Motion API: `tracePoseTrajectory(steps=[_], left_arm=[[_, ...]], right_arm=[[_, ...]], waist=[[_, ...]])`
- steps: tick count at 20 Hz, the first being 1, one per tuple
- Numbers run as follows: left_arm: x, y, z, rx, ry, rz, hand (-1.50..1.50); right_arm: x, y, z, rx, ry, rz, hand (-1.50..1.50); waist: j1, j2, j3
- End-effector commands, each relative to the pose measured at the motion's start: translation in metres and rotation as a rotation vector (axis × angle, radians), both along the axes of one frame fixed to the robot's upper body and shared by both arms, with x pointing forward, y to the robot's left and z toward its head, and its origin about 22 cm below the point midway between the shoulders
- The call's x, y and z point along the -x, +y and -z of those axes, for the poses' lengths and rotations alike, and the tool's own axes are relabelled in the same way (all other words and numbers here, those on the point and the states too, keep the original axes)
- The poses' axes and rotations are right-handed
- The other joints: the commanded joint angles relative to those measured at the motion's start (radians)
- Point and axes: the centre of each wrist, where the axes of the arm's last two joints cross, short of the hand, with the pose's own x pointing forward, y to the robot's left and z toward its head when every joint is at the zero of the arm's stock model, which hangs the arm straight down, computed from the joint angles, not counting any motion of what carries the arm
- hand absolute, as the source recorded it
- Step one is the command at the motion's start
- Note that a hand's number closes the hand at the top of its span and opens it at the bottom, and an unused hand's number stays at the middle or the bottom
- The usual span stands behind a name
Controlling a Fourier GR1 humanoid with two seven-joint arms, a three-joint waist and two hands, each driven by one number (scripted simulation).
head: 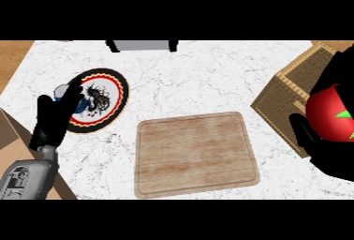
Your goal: Pick the tomato from the cutting board and place it in the basket
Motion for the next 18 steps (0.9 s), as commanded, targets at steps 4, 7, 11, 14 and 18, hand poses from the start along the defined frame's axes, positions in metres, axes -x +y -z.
tracePoseTrajectory(steps=[4, 7, 11, 14, 18], left_arm=[[0.002, -0.021, 0.015, 0.017, 0.025, 0.008, 0.00], [-0.001, 0.003, 0.019, 0.008, 0.007, 0.005, 0.00], [0.009, 0.002, 0.026, 0.008, 0.023, 0.019, 0.00], [-0.007, -0.005, 0.003, 0.002, 0.015, 0.017, 0.00], [-0.008, -0.009, 0.019, 0.000, 0.033, 0.015, 0.00]], right_arm=[[-0.038, -0.057, -0.032, 0.170, 0.094, 0.181, 1.50], [-0.052, -0.080, -0.029, 0.190, 0.097, 0.213, 1.50], [-0.072, -0.119, -0.013, 0.167, 0.078, 0.190, 1.50], [-0.080, -0.147, -0.014, 0.157, 0.097, 0.115, 1.50], [-0.096, -0.159, 0.017, 0.157, 0.112, 0.077, 1.50]], waist=[[0.013, 0.009, -0.003], [0.016, 0.011, -0.003], [0.022, 0.011, -0.003], [0.017, 0.009, -0.003], [0.017, 0.010, -0.003]])
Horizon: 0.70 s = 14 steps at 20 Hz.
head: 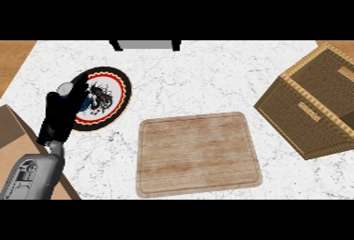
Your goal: Pick the tomato from the cutting board and place it in the basket
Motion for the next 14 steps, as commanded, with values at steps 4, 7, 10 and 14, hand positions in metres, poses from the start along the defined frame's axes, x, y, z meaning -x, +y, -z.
tracePoseTrajectory(steps=[4, 7, 10, 14], left_arm=[[0.016, -0.006, 0.014, 0.013, 0.027, -0.003, 0.00], [0.015, 0.001, 0.017, 0.008, 0.041, -0.021, 0.00], [0.010, -0.009, 0.003, -0.002, 0.028, -0.023, 0.00], [-0.005, 0.008, 0.012, -0.008, 0.023, -0.007, 0.00]], right_arm=[[-0.030, 0.002, 0.051, 0.034, 0.037, -0.032, 1.50], [-0.039, -0.015, 0.065, 0.041, 0.071, -0.034, 1.50], [-0.044, -0.036, 0.085, -0.061, 0.159, -0.026, 1.50], [-0.064, -0.032, 0.115, -0.190, 0.201, 0.005, -1.50]], waist=[[0.007, 0.002, -0.007], [0.005, 0.002, -0.007], [0.004, 0.001, -0.007], [0.005, 0.007, -0.007]])
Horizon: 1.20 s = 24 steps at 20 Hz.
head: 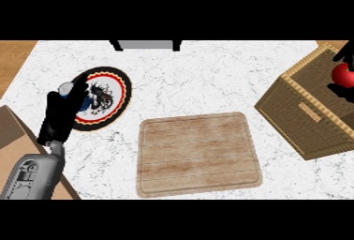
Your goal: Pick the tomato from the cutting board and place it in the basket
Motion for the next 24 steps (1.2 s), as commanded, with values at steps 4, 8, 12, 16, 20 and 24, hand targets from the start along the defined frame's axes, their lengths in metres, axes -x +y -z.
tracePoseTrajectory(steps=[4, 8, 12, 16, 20, 24], left_arm=[[0.000, 0.002, -0.005, 0.014, 0.032, -0.005, 0.00], [-0.001, -0.005, 0.002, 0.015, 0.034, -0.015, 0.00], [0.007, -0.010, 0.011, 0.023, 0.020, 0.005, 0.00], [0.019, 0.000, 0.020, 0.001, 0.031, 0.003, 0.00], [0.007, 0.009, 0.013, 0.019, 0.021, -0.018, 0.00], [0.007, -0.003, 0.008, 0.020, 0.020, 0.001, 0.00]], right_arm=[[-0.010, -0.011, 0.029, -0.147, 0.022, -0.017, -1.50], [-0.014, -0.026, 0.030, -0.270, -0.093, 0.028, -1.50], [-0.010, -0.045, 0.019, -0.402, -0.229, 0.116, -1.50], [-0.002, -0.077, 0.006, -0.453, -0.298, 0.236, -1.50], [0.015, -0.119, -0.006, -0.547, -0.259, 0.327, -1.50], [0.051, -0.177, -0.004, -0.580, -0.238, 0.382, -1.50]], waist=[[-0.003, 0.002, -0.007], [-0.002, 0.003, -0.007], [-0.003, 0.003, -0.007], [0.001, 0.005, -0.007], [-0.003, 0.006, -0.007], [0.008, 0.011, -0.005]])
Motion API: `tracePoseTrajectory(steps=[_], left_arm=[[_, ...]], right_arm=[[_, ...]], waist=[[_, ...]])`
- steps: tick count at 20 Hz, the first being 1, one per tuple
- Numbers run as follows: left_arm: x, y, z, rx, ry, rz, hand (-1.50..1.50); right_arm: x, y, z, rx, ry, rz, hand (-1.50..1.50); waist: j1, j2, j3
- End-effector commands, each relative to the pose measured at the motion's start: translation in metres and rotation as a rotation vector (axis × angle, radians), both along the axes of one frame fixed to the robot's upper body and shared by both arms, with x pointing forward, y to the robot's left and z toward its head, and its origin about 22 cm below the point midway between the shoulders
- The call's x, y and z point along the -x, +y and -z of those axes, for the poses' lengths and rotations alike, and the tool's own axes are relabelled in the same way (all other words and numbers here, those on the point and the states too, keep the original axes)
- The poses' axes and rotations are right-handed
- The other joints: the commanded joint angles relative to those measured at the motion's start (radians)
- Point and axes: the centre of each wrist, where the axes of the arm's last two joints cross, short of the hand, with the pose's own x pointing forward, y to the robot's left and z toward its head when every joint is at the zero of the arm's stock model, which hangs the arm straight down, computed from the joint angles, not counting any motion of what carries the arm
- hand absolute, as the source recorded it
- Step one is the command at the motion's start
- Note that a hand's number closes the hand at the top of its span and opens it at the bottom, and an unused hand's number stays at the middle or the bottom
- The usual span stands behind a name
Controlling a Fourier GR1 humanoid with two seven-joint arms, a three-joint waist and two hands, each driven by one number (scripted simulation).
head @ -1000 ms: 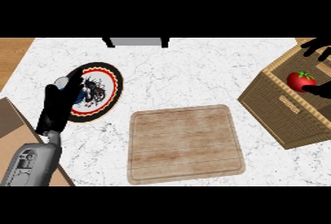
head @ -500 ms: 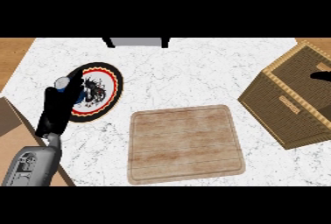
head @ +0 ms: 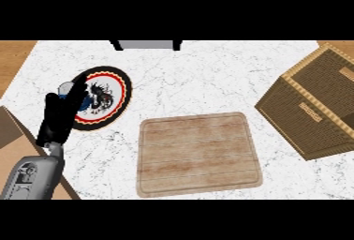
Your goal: Pick the tomato from the cutting board and place it in the basket
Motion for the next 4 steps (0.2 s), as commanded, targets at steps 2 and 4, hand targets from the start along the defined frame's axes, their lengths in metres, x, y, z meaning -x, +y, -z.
tracePoseTrajectory(steps=[2, 4], left_arm=[[0.004, -0.003, 0.009, 0.022, 0.023, 0.010, 0.00], [0.013, 0.003, 0.012, 0.023, 0.046, 0.023, 0.00]], right_arm=[[0.042, -0.060, 0.003, -0.044, 0.027, 0.057, -1.50], [0.056, -0.074, 0.005, -0.089, -0.012, 0.068, -1.50]], waist=[[0.015, 0.012, -0.004], [0.019, 0.010, -0.003]])
